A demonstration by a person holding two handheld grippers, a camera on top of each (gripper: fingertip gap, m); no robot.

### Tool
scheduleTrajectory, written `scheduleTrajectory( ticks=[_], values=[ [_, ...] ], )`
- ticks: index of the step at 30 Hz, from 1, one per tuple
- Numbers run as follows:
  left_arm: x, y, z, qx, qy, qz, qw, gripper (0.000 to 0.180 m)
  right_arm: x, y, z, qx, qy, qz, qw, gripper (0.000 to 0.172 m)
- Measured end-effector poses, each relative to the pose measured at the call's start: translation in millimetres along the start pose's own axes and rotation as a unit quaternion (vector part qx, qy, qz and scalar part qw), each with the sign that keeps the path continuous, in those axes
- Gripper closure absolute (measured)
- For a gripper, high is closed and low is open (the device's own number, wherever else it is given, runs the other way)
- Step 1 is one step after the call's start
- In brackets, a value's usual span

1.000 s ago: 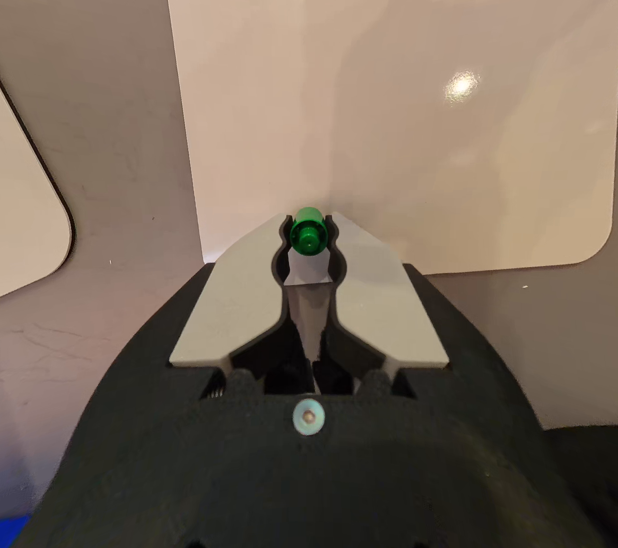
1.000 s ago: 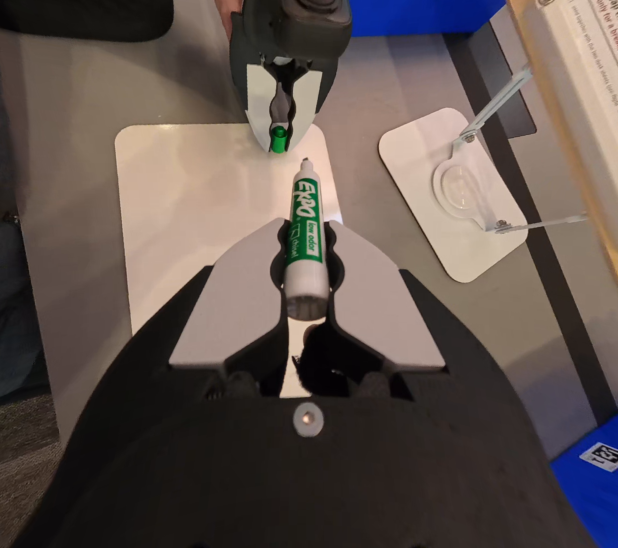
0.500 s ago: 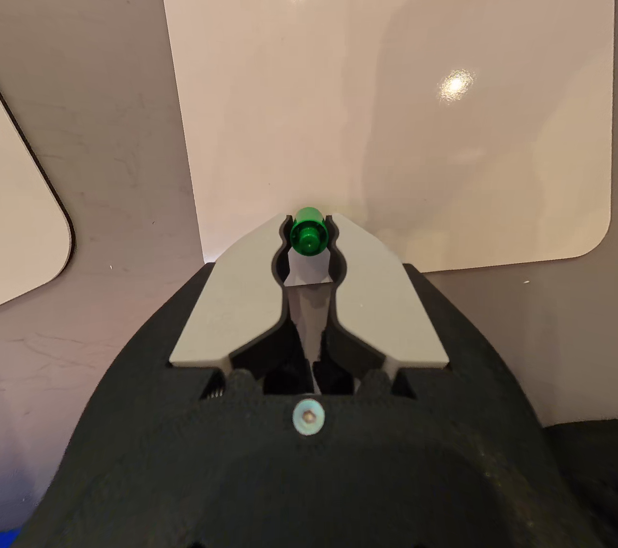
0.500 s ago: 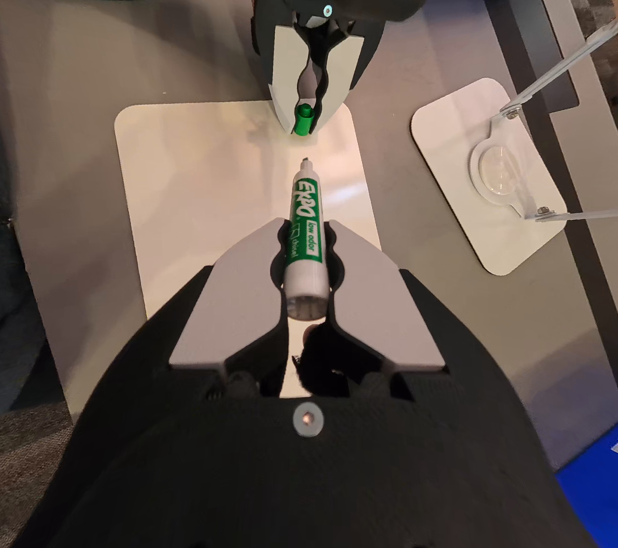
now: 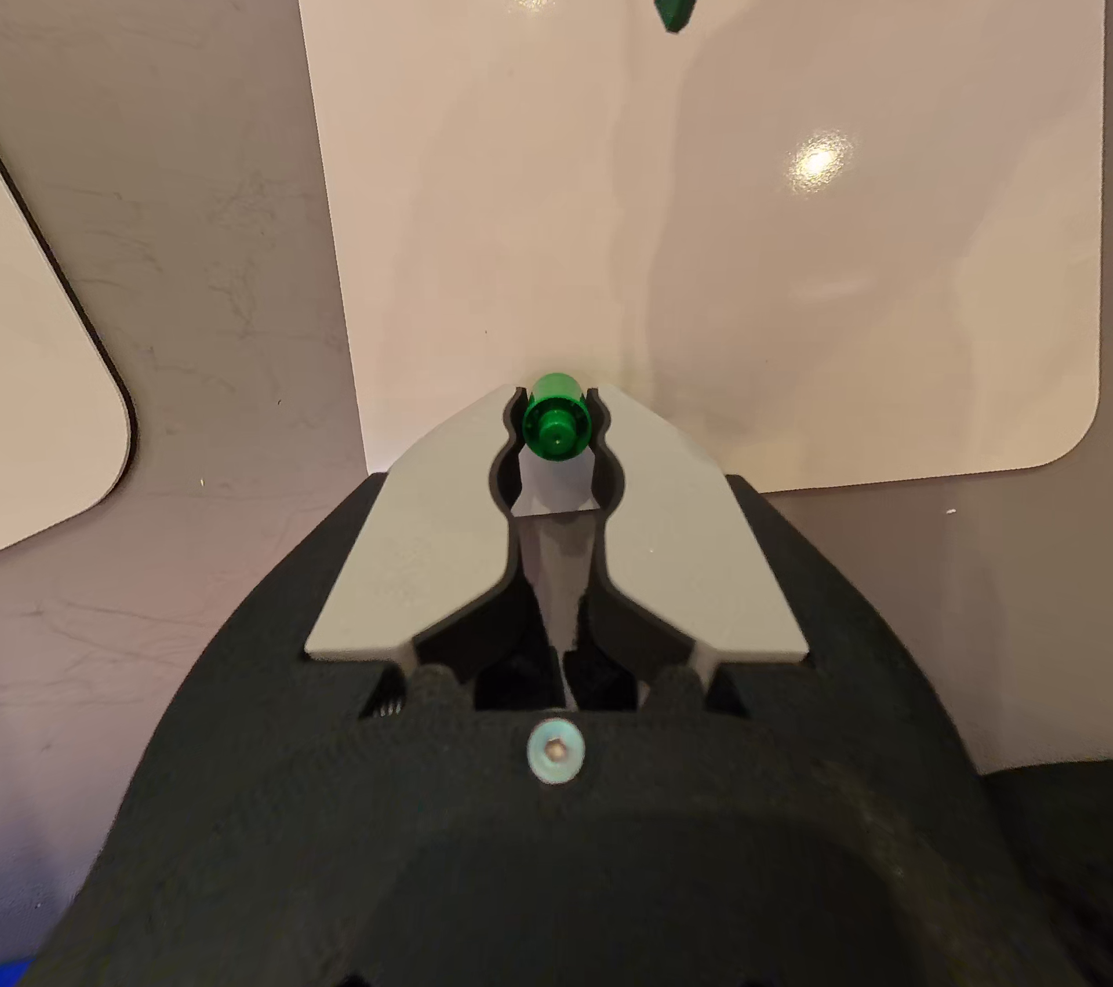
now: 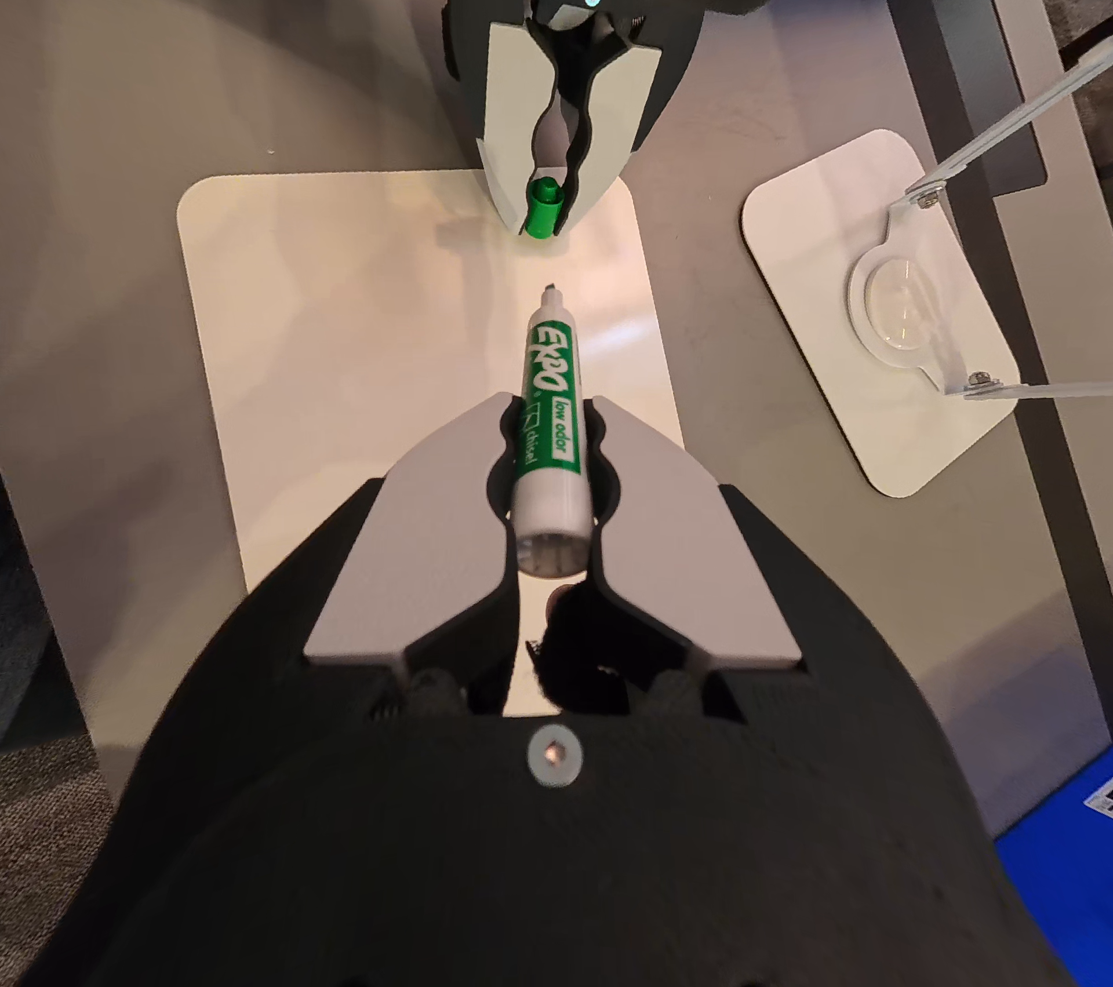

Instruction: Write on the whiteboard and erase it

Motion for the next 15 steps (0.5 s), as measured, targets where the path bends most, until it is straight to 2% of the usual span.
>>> scheduleTrajectory(
  ticks=[15],
  values=[
    [0.4, -0.1, -0.1, 0.0, 0.001, -0.002, 1.0, 0.161, 3.6, -12.7, 7.9, 0.041, 0.032, 0.012, 0.999, 0.152]
  ],
)
Point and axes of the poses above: each gripper's, where its closed fingertips meet, y back along the fingers, z out of its top, x = y × z across the jaws, the point moved 10 cm from there along y, back along the fingers, and after that the axes turned 13 degrees about y, right-handed, at the moved point
